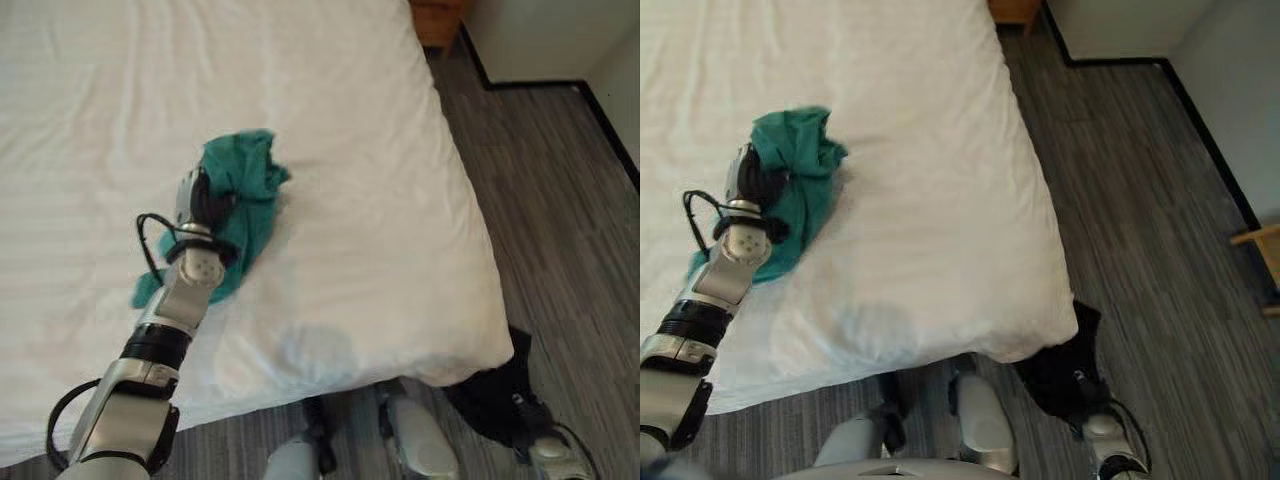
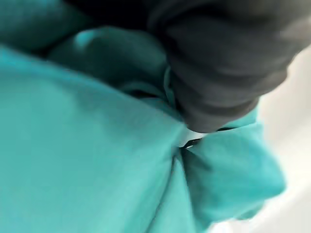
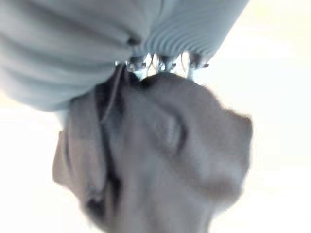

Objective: Pick up bed clothes into laundry basket.

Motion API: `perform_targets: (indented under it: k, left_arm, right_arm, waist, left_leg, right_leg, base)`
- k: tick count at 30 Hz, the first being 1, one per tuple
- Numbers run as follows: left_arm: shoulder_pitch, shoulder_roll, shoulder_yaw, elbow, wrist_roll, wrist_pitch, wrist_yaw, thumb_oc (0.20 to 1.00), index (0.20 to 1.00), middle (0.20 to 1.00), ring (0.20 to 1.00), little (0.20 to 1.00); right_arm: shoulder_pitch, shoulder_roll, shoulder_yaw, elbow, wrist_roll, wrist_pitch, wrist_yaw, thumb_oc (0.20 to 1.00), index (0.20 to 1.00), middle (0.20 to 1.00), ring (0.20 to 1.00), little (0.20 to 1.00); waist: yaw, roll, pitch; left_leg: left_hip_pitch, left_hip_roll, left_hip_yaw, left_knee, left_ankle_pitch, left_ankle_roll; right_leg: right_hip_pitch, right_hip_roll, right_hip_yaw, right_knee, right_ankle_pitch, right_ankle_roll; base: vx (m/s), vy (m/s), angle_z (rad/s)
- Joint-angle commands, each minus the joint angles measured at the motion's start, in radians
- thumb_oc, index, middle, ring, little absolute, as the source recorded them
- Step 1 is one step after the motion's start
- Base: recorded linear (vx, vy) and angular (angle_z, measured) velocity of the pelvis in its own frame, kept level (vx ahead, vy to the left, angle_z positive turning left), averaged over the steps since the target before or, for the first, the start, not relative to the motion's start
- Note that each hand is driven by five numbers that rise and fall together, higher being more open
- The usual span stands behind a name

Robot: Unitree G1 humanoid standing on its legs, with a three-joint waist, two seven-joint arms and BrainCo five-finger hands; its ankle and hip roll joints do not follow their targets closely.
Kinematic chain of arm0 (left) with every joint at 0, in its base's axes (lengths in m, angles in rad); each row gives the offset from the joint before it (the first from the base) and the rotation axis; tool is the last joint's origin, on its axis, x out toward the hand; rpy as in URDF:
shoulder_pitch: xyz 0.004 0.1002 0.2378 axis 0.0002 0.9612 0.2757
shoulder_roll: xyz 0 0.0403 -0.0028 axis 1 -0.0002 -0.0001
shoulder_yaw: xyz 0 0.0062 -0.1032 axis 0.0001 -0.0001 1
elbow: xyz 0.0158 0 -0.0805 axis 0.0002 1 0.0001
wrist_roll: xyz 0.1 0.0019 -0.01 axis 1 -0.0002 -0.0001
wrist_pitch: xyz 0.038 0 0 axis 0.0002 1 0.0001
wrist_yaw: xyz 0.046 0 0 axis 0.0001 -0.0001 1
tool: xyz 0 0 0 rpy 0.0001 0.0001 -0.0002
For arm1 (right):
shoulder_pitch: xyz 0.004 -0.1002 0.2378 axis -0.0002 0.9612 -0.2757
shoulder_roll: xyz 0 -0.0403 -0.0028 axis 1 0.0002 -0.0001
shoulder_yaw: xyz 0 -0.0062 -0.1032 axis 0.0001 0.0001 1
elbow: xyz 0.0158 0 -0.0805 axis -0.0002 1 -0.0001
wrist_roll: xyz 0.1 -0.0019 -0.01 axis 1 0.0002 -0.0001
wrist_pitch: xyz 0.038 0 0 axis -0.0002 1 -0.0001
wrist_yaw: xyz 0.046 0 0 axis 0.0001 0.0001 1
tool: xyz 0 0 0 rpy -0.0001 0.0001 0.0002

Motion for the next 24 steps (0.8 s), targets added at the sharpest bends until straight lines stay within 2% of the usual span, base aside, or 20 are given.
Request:
perform_targets:
  k: [1, 2, 5, 6, 7, 8, 10, 11, 12, 13, 14, 15, 17, 18, 20, 21, 22, 23, 24]
  left_arm:
    - [-0.029, 0.022, 0.050, -0.052, -0.036, -0.112, 0.042, 0.200, 0.200, 0.200, 0.200, 0.200]
    - [0.024, -0.003, 0.073, -0.165, -0.082, -0.145, 0.023, 0.200, 0.200, 0.200, 0.200, 0.200]
    - [0.127, -0.046, 0.094, -0.284, -0.127, -0.177, -0.012, 0.200, 0.200, 0.200, 0.200, 0.200]
    - [0.161, -0.063, 0.091, -0.324, -0.149, -0.186, -0.024, 0.200, 0.200, 0.200, 0.200, 0.200]
    - [0.187, -0.074, 0.081, -0.338, -0.162, -0.187, -0.036, 0.200, 0.200, 0.200, 0.200, 0.200]
    - [0.238, -0.082, 0.061, -0.359, -0.190, -0.204, -0.069, 0.200, 0.200, 0.200, 0.200, 0.200]
    - [0.289, -0.097, 0.048, -0.388, -0.216, -0.206, -0.098, 0.200, 0.200, 0.200, 0.200, 0.200]
    - [0.316, -0.153, 0.011, -0.377, -0.271, -0.220, -0.112, 0.200, 0.200, 0.200, 0.200, 0.200]
    - [0.315, -0.155, 0.011, -0.375, -0.272, -0.221, -0.112, 0.200, 0.200, 0.200, 0.200, 0.200]
    - [0.299, -0.192, -0.041, -0.335, -0.286, -0.210, -0.122, 0.200, 0.200, 0.200, 0.200, 0.200]
    - [0.304, -0.203, -0.057, -0.324, -0.300, -0.214, -0.125, 0.200, 0.200, 0.200, 0.200, 0.200]
    - [0.303, -0.204, -0.058, -0.322, -0.300, -0.214, -0.125, 0.200, 0.200, 0.200, 0.200, 0.200]
    - [0.301, -0.227, -0.084, -0.318, -0.332, -0.212, -0.138, 0.200, 0.200, 0.200, 0.200, 0.200]
    - [0.304, -0.248, -0.101, -0.301, -0.360, -0.214, -0.137, 0.200, 0.200, 0.200, 0.200, 0.200]
    - [0.315, -0.265, -0.127, -0.287, -0.392, -0.211, -0.150, 0.200, 0.200, 0.200, 0.200, 0.200]
    - [0.314, -0.266, -0.127, -0.286, -0.393, -0.211, -0.151, 0.200, 0.200, 0.200, 0.200, 0.200]
    - [0.321, -0.270, -0.138, -0.279, -0.403, -0.210, -0.157, 0.200, 0.200, 0.200, 0.200, 0.200]
    - [0.327, -0.275, -0.176, -0.275, -0.417, -0.208, -0.186, 0.200, 0.200, 0.200, 0.200, 0.200]
    - [0.330, -0.277, -0.218, -0.280, -0.432, -0.199, -0.208, 0.200, 0.200, 0.200, 0.200, 0.200]
  right_arm:
    - [0.091, -0.125, -0.013, 0.002, -0.002, -0.003, -0.027, 0.200, 0.200, 0.200, 0.200, 0.200]
    - [0.078, -0.137, -0.025, -0.013, -0.014, 0.002, -0.033, 0.200, 0.200, 0.200, 0.200, 0.200]
    - [0.047, -0.158, -0.044, -0.062, -0.038, 0.007, -0.062, 0.200, 0.200, 0.200, 0.200, 0.200]
    - [0.042, -0.169, -0.047, -0.085, -0.054, 0.010, -0.074, 0.200, 0.200, 0.200, 0.200, 0.200]
    - [0.034, -0.176, -0.047, -0.107, -0.064, 0.011, -0.081, 0.200, 0.200, 0.200, 0.200, 0.200]
    - [-0.030, -0.198, -0.009, -0.176, -0.097, 0.006, -0.112, 0.200, 0.200, 0.200, 0.200, 0.200]
    - [-0.064, -0.186, 0.015, -0.254, -0.134, 0.028, -0.123, 0.200, 0.200, 0.200, 0.200, 0.200]
    - [-0.084, -0.206, 0.036, -0.300, -0.172, 0.019, -0.134, 0.200, 0.200, 0.200, 0.200, 0.200]
    - [-0.084, -0.208, 0.036, -0.301, -0.172, 0.020, -0.134, 0.200, 0.200, 0.200, 0.200, 0.200]
    - [-0.114, -0.239, 0.053, -0.370, -0.202, 0.014, -0.138, 0.200, 0.200, 0.200, 0.200, 0.200]
    - [-0.124, -0.261, 0.059, -0.395, -0.217, 0.014, -0.147, 0.200, 0.200, 0.200, 0.200, 0.200]
    - [-0.123, -0.262, 0.058, -0.396, -0.217, 0.015, -0.147, 0.200, 0.200, 0.200, 0.200, 0.200]
    - [-0.138, -0.288, 0.082, -0.458, -0.273, 0.017, -0.162, 0.200, 0.200, 0.200, 0.200, 0.200]
    - [-0.150, -0.309, 0.106, -0.551, -0.328, 0.020, -0.172, 0.200, 0.200, 0.200, 0.200, 0.200]
    - [-0.164, -0.335, 0.127, -0.612, -0.383, 0.021, -0.187, 0.200, 0.200, 0.200, 0.200, 0.200]
    - [-0.163, -0.335, 0.126, -0.613, -0.384, 0.022, -0.187, 0.200, 0.200, 0.200, 0.200, 0.200]
    - [-0.171, -0.346, 0.134, -0.644, -0.402, 0.021, -0.193, 0.200, 0.200, 0.200, 0.200, 0.200]
    - [-0.191, -0.359, 0.147, -0.666, -0.423, 0.015, -0.208, 0.200, 0.200, 0.200, 0.200, 0.200]
    - [-0.204, -0.368, 0.155, -0.693, -0.427, 0.016, -0.216, 0.200, 0.200, 0.200, 0.200, 0.200]
  waist:
    - [0.025, 0.016, -0.106]
    - [0.060, -0.001, -0.138]
    - [0.136, -0.022, -0.178]
    - [0.159, -0.029, -0.186]
    - [0.170, -0.030, -0.190]
    - [0.205, -0.027, -0.194]
    - [0.220, -0.018, -0.197]
    - [0.212, 0.000, -0.204]
    - [0.215, 0.003, -0.204]
    - [0.195, 0.027, -0.194]
    - [0.188, 0.040, -0.186]
    - [0.189, 0.043, -0.186]
    - [0.186, 0.053, -0.166]
    - [0.206, 0.060, -0.118]
    - [0.240, 0.061, -0.091]
    - [0.240, 0.063, -0.091]
    - [0.250, 0.063, -0.087]
    - [0.253, 0.062, -0.077]
    - [0.241, 0.057, -0.068]
  left_leg:
    - [-0.073, 0.015, -0.026, -0.051, 0.050, -0.073]
    - [-0.081, 0.018, 0.015, -0.040, 0.042, -0.073]
    - [-0.098, 0.052, 0.146, -0.034, 0.064, -0.066]
    - [-0.100, 0.067, 0.191, -0.033, 0.071, -0.068]
    - [-0.103, 0.075, 0.212, -0.032, 0.084, -0.072]
    - [-0.108, 0.098, 0.226, -0.029, 0.111, -0.088]
    - [-0.104, 0.126, 0.236, -0.030, 0.138, -0.107]
    - [-0.098, 0.174, 0.271, -0.026, 0.172, -0.131]
    - [-0.097, 0.179, 0.272, -0.026, 0.174, -0.134]
    - [-0.100, 0.224, 0.266, -0.024, 0.210, -0.167]
    - [-0.101, 0.242, 0.257, -0.024, 0.223, -0.183]
    - [-0.100, 0.245, 0.258, -0.024, 0.224, -0.184]
    - [-0.106, 0.254, 0.197, -0.023, 0.234, -0.209]
    - [-0.124, 0.221, 0.022, 0.017, 0.218, -0.208]
    - [-0.140, 0.148, -0.224, 0.039, 0.157, -0.194]
    - [-0.145, 0.150, -0.225, 0.043, 0.157, -0.192]
    - [-0.145, 0.096, -0.336, 0.067, 0.112, -0.177]
    - [-0.135, 0.003, -0.464, 0.138, 0.036, -0.154]
    - [-0.156, -0.054, -0.470, 0.259, -0.005, -0.145]
  right_leg:
    - [0.262, -0.117, 0.005, -0.031, -0.153, 0.064]
    - [0.334, -0.160, -0.062, -0.024, -0.142, 0.084]
    - [0.428, -0.246, -0.230, -0.019, -0.029, 0.126]
    - [0.450, -0.280, -0.277, -0.016, 0.031, 0.148]
    - [0.471, -0.285, -0.288, -0.056, 0.032, 0.152]
    - [0.487, -0.270, -0.300, -0.107, 0.011, 0.153]
    - [0.482, -0.243, -0.289, -0.147, -0.012, 0.146]
    - [0.484, -0.190, -0.265, -0.228, -0.097, 0.131]
    - [0.484, -0.185, -0.262, -0.230, -0.097, 0.128]
    - [0.479, -0.118, -0.214, -0.310, -0.168, 0.103]
    - [0.478, -0.096, -0.198, -0.341, -0.173, 0.098]
    - [0.479, -0.093, -0.197, -0.344, -0.172, 0.097]
    - [0.474, -0.068, -0.163, -0.379, -0.176, 0.084]
    - [0.462, -0.045, -0.122, -0.391, -0.171, 0.062]
    - [0.440, -0.033, -0.027, -0.384, -0.176, 0.041]
    - [0.437, -0.032, -0.026, -0.384, -0.172, 0.041]
    - [0.424, -0.023, 0.033, -0.388, -0.171, 0.033]
    - [0.416, -0.007, 0.125, -0.402, -0.165, 0.016]
    - [0.411, -0.007, 0.159, -0.414, -0.154, -0.003]
  base:
    - [-0.19, 0.031, -1.30]
    - [-0.21, -0.001, -0.88]
    - [-0.32, -0.040, -1.48]
    - [-0.27, -0.077, -1.90]
    - [-0.25, -0.154, -1.92]
    - [-0.21, -0.200, -1.89]
    - [-0.16, -0.222, -1.89]
    - [-0.13, -0.194, -1.24]
    - [-0.28, -0.376, -1.45]
    - [-0.23, -0.288, -1.47]
    - [-0.23, -0.284, -1.34]
    - [-0.14, -0.171, -0.84]
    - [-0.11, -0.257, -0.90]
    - [-0.06, -0.315, -1.24]
    - [0.00, -0.208, -1.39]
    - [0.00, -0.110, -1.00]
    - [0.04, -0.174, -1.37]
    - [0.06, -0.256, -1.56]
    - [0.05, -0.257, -2.30]
